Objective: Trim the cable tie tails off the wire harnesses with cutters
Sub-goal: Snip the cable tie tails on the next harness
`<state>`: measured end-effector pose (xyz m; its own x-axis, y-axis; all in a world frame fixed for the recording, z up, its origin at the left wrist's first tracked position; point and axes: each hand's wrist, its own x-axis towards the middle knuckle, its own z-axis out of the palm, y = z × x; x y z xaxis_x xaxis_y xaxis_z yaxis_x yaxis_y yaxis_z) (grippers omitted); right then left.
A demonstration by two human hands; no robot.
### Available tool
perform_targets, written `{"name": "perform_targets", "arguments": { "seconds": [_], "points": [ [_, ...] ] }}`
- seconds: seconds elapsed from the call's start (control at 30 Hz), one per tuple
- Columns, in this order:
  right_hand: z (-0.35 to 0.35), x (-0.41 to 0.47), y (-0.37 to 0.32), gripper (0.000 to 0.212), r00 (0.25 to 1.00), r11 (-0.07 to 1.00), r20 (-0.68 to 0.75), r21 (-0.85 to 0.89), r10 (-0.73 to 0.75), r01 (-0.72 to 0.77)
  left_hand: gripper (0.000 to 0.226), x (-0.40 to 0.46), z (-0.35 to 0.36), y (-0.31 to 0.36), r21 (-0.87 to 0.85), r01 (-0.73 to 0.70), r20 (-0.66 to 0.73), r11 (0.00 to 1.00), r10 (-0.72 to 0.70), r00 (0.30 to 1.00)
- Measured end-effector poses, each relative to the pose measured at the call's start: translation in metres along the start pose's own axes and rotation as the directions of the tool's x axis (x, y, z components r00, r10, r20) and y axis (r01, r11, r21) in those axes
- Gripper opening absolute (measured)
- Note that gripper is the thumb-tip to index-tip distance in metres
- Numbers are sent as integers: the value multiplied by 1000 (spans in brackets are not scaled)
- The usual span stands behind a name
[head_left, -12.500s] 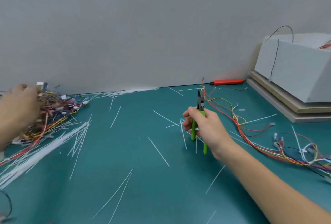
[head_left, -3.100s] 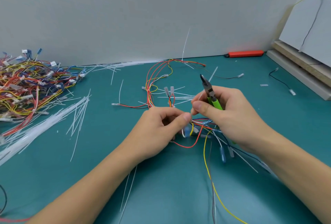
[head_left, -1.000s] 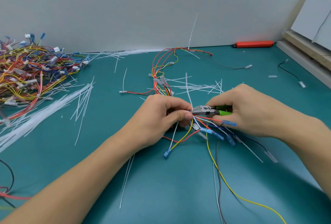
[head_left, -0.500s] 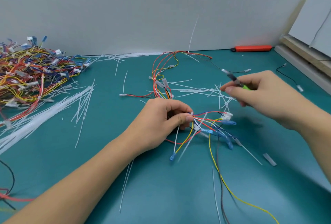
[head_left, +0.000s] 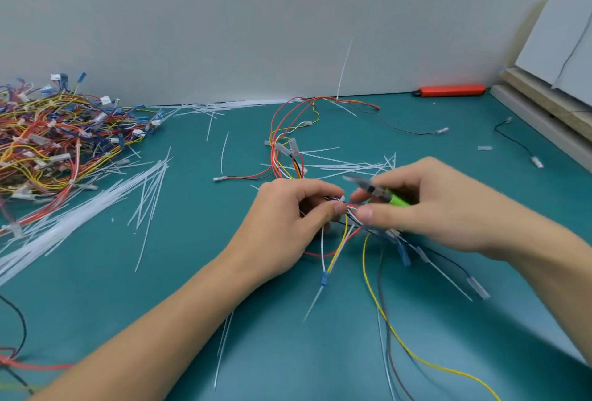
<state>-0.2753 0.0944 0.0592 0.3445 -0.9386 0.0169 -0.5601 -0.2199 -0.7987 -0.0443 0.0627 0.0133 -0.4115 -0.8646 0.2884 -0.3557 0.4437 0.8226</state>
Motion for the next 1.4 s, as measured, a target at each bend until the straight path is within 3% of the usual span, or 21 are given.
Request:
{"name": "perform_targets", "arguments": {
  "seconds": [0.1,0.17,0.27,0.33,0.43,0.5,0.57,0.7,0.77,0.9,1.0,1.1,1.2,1.4],
  "points": [
    [3,1,2,15,999,997,39,-74,0,3,15,-2,1,0,-21,11,29,1000,-10,1000],
    [0,2,4,8,1000,995,13,-101,26,-25,13,-4,-1,2,-46,-1,-23,999,0,1000],
    [-9,1,8,6,999,991,5,-127,32,-31,11,-1,-10,6,-175,-29,-238,984,-14,971],
    [-18,-1,10,6,999,990,25,-138,37,-33,13,5,-20,2,-234,-24,-406,972,-75,911],
    [-33,-6,16,6,992,983,104,-179,64,-45,12,11,-31,-12,-119,121,-486,986,-164,858],
    [-42,-8,20,9,990,976,121,-213,78,-51,17,10,-33,-20,58,219,-421,974,-175,890],
    [-48,-11,23,13,985,973,144,-220,98,-65,23,8,-31,-21,240,212,-323,947,-128,938],
    [-58,-14,30,14,966,960,205,-262,154,-97,27,7,-17,-9,434,-62,-106,899,119,987],
    [-62,-15,34,16,960,947,207,-297,187,-120,29,5,-7,-3,435,-154,-5,887,173,985],
    [-68,-16,37,42,967,946,149,-285,205,-157,34,1,6,3,436,-208,172,875,146,974],
    [-67,-8,44,10,982,969,-138,-192,132,-157,34,0,11,5,460,-229,241,858,127,962],
    [-44,6,41,12,943,994,-315,-6,105,-112,35,0,12,6,489,-250,257,835,136,957],
    [-17,16,37,2,962,993,-270,-92,45,-73,34,0,11,6,477,-256,258,841,144,955],
    [2,28,34,16,979,988,-201,-152,-21,-10,27,-2,8,6,397,-266,231,878,185,955]
  ]
}}
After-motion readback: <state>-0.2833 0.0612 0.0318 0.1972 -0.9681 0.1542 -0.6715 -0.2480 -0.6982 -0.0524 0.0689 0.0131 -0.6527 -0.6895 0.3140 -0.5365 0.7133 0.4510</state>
